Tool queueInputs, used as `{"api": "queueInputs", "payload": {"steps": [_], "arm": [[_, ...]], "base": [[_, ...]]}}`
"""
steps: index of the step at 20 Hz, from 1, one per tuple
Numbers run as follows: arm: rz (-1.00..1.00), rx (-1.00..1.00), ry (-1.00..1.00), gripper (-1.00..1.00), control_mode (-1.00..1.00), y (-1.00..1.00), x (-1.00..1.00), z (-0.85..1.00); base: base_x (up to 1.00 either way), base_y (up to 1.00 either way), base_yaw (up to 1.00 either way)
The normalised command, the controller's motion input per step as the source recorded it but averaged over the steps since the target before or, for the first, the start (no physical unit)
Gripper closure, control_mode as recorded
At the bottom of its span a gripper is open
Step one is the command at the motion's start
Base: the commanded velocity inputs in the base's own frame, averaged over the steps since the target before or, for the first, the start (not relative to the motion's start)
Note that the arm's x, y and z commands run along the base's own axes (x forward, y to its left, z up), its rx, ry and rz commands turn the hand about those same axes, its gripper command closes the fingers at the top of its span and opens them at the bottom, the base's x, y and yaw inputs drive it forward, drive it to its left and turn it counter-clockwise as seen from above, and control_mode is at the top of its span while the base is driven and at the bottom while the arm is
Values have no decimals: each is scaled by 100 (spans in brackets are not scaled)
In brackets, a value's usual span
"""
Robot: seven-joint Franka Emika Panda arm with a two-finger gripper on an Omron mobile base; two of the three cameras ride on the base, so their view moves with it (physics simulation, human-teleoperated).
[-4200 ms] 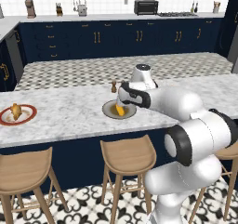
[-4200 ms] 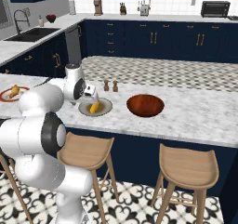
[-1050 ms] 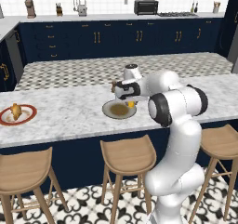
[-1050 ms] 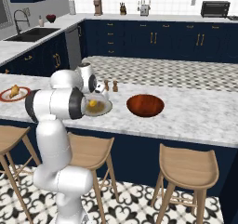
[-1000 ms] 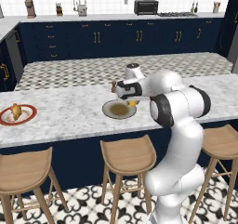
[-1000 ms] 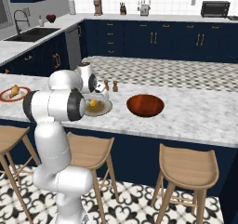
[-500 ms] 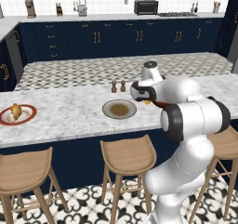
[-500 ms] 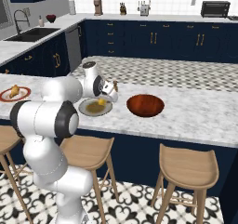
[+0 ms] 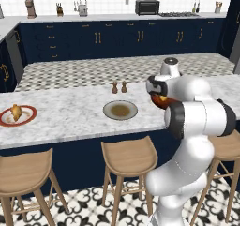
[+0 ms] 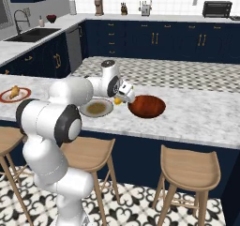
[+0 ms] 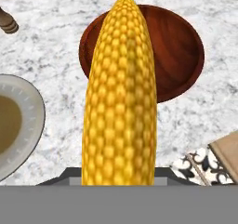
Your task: Pick the chicken drumstick and corn from their plates and place them in the bowl. Then put the bowl in the fridge.
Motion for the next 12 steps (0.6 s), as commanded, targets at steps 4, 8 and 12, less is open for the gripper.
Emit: {"api": "queueInputs", "payload": {"steps": [4, 8, 12], "arm": [[0, 9, 1, 100, -100, -69, 34, 0], [0, 8, 0, 100, -100, -45, 32, -9], [0, 4, 5, 100, -100, -17, 51, -35]], "base": [[0, 0, 0], [0, 0, 0], [0, 0, 0]]}}
